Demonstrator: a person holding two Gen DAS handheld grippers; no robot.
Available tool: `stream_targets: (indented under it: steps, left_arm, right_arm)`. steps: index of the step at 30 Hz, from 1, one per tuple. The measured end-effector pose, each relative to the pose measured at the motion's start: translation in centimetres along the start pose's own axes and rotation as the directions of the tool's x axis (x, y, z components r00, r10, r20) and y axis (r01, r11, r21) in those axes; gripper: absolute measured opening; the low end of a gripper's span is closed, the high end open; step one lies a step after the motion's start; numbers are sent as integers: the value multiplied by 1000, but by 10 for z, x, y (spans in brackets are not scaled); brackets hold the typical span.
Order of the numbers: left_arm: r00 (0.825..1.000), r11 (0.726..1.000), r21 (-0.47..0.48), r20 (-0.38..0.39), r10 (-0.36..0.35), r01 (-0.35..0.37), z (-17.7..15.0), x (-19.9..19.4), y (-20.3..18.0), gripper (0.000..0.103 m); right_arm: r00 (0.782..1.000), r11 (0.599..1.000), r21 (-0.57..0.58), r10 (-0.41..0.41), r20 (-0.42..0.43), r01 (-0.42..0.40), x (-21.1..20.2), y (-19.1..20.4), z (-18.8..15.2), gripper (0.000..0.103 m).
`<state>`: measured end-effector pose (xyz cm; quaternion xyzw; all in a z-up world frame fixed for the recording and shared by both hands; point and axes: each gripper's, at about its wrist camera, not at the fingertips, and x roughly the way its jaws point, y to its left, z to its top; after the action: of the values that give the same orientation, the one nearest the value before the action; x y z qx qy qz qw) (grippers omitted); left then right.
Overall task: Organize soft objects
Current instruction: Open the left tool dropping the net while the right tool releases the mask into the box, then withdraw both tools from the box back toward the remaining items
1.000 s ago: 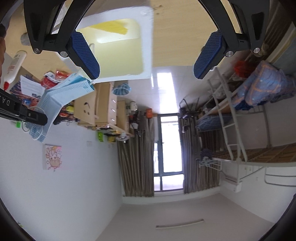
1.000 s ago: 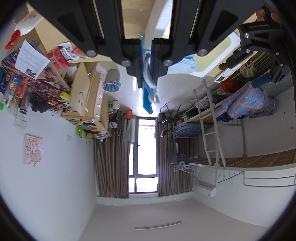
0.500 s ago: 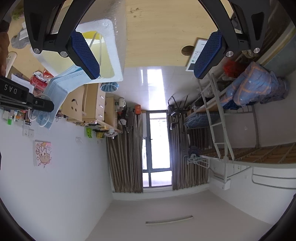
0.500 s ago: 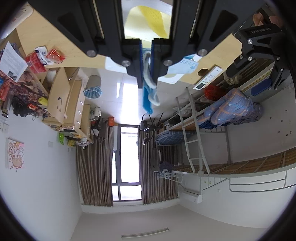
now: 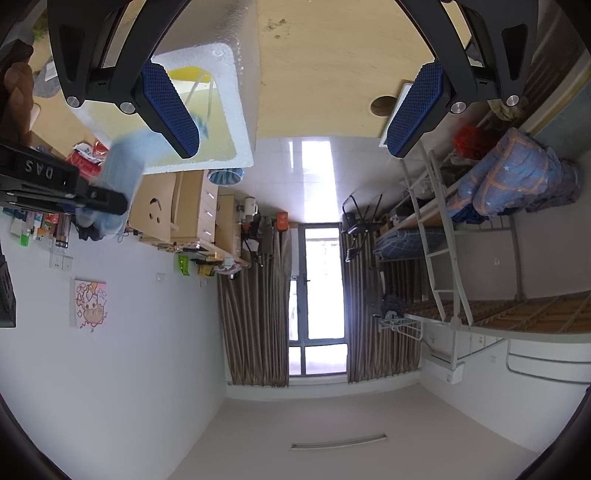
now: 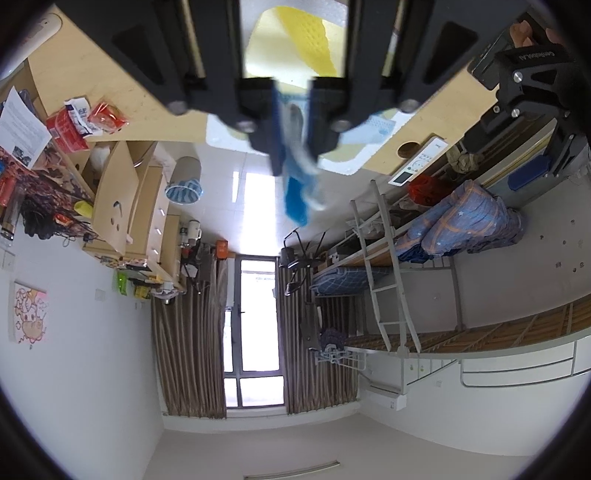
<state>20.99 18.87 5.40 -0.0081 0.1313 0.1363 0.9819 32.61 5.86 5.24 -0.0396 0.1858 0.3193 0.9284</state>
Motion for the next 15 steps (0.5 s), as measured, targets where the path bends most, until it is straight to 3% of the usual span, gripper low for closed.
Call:
stream_targets:
  steps: [2,6,8,15]
  left_arm:
    - [1000,1000,-1,1,-4,4,0,-1,0,102]
    - [1000,1000,-2,4,-7,7,0,-3,3,102]
    - [1000,1000,-3,5,-12,12,1,-3,3,102]
    - [1000,1000,-3,5,-12,12,2,-4,1,102]
  right_arm:
    - [1000,1000,8,0,4,0,-1,0,1,74]
    - [999,1000,-4,-16,32,17,-5,2,0,84]
    - [1000,1000,-21,-17,24,18,-3,4,-1,96]
    - [1000,999,-42,-10,4,10,1,7,-2,98]
